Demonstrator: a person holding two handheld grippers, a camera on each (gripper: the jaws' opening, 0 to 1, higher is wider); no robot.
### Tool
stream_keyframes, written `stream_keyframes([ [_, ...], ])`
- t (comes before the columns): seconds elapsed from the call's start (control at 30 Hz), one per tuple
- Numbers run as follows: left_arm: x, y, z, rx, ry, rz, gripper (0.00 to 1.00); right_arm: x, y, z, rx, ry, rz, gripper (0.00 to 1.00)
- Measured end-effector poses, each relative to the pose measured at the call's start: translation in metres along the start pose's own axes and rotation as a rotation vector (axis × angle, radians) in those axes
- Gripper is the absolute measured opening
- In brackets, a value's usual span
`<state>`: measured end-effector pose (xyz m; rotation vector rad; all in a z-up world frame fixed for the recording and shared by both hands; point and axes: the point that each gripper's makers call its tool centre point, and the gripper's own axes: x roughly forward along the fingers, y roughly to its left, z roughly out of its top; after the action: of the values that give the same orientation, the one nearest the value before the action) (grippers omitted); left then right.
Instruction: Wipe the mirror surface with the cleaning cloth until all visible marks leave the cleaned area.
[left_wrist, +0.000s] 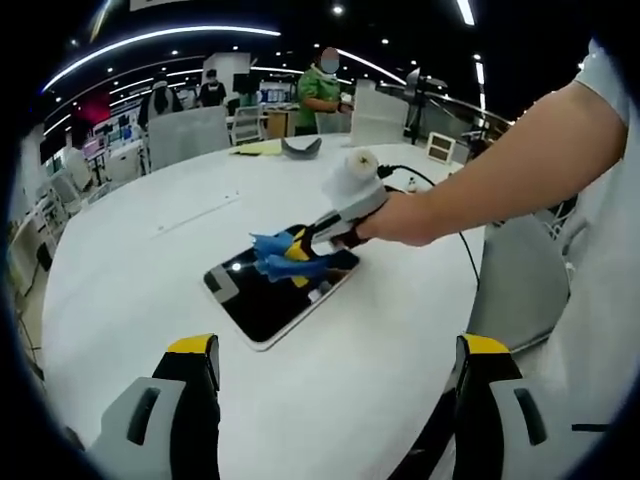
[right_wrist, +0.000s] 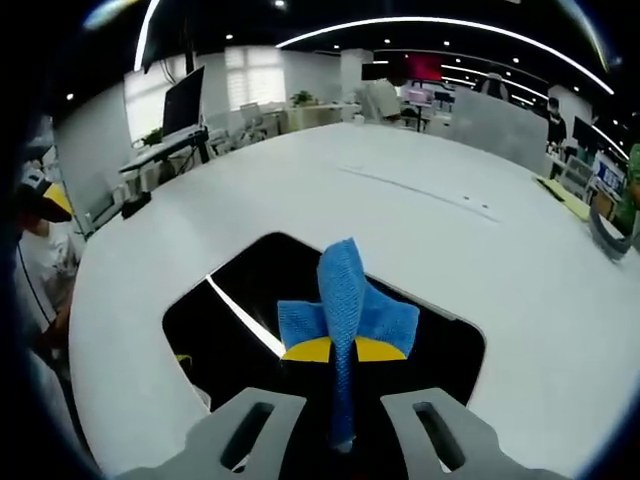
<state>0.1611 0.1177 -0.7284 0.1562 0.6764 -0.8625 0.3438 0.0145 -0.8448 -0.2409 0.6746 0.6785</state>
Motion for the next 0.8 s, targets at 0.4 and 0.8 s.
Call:
stream_keyframes([
  [0.4,-0.002,0.002,0.001,0.002,-0.003,0.002,0.99,0.005,0.01,0.004,-0.018,0.004,0.026,0.01],
  [0.8,-0.005,0.003,0.0,0.002,-0.007,0.008,0.99,0.011,0.021,0.009,-0.062,0.012,0.057,0.01],
])
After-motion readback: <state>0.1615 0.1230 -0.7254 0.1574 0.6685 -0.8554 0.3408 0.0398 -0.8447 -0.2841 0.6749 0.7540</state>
